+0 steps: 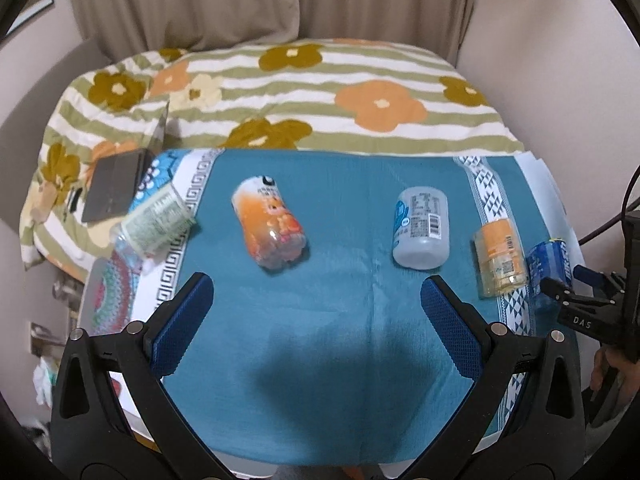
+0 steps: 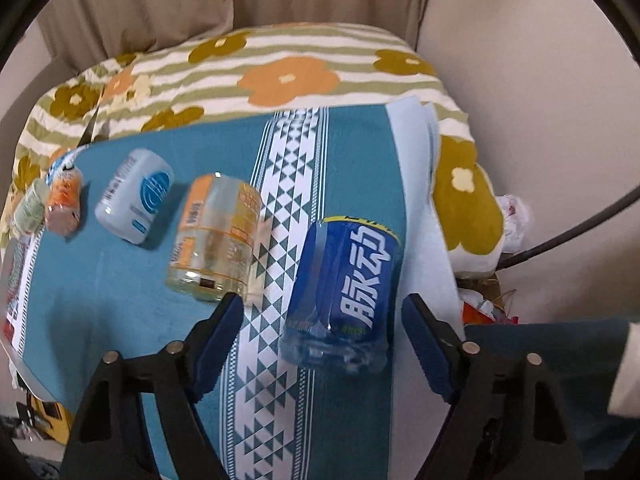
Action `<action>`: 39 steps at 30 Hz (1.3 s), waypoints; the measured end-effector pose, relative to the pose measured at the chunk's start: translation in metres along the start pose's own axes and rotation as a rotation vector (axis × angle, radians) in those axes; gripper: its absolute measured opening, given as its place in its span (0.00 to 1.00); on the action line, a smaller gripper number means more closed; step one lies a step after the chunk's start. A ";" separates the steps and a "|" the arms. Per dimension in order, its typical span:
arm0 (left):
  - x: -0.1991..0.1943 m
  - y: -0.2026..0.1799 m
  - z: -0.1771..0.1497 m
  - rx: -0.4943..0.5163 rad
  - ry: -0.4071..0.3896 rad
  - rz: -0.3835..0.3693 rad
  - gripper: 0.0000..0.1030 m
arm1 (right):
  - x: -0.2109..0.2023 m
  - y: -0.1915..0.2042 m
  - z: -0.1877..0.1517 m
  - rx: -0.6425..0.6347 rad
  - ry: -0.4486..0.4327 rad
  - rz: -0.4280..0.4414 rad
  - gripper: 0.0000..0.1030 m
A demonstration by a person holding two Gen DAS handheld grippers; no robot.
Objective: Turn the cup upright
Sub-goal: 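Reach the right tool to the blue cup lying on its side and close on it, then lift the blue cup with the right tool and carry it toward the left tool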
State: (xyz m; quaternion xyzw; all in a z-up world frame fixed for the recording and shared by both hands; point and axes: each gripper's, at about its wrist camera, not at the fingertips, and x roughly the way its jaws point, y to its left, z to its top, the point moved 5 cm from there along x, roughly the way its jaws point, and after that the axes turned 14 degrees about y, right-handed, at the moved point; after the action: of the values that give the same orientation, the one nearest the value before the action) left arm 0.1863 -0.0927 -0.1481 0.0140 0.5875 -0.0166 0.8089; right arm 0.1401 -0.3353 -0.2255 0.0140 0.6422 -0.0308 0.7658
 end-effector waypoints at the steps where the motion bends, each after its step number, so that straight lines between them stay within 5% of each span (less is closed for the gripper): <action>1: 0.004 -0.001 0.001 0.000 0.007 0.002 1.00 | 0.004 0.000 0.001 -0.006 0.010 0.001 0.72; 20: 0.019 -0.003 0.003 -0.016 0.045 0.006 1.00 | 0.028 -0.002 0.008 -0.046 0.067 -0.003 0.54; 30: -0.009 0.029 -0.007 -0.007 -0.012 -0.034 1.00 | -0.021 0.017 0.004 -0.019 -0.009 -0.040 0.54; 39: -0.029 0.085 -0.035 0.018 -0.037 -0.046 1.00 | -0.059 0.086 -0.013 -0.036 -0.053 -0.008 0.54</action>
State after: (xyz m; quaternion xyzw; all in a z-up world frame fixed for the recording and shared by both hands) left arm 0.1481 -0.0057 -0.1306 0.0071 0.5723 -0.0408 0.8190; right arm 0.1231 -0.2468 -0.1716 -0.0032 0.6221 -0.0228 0.7826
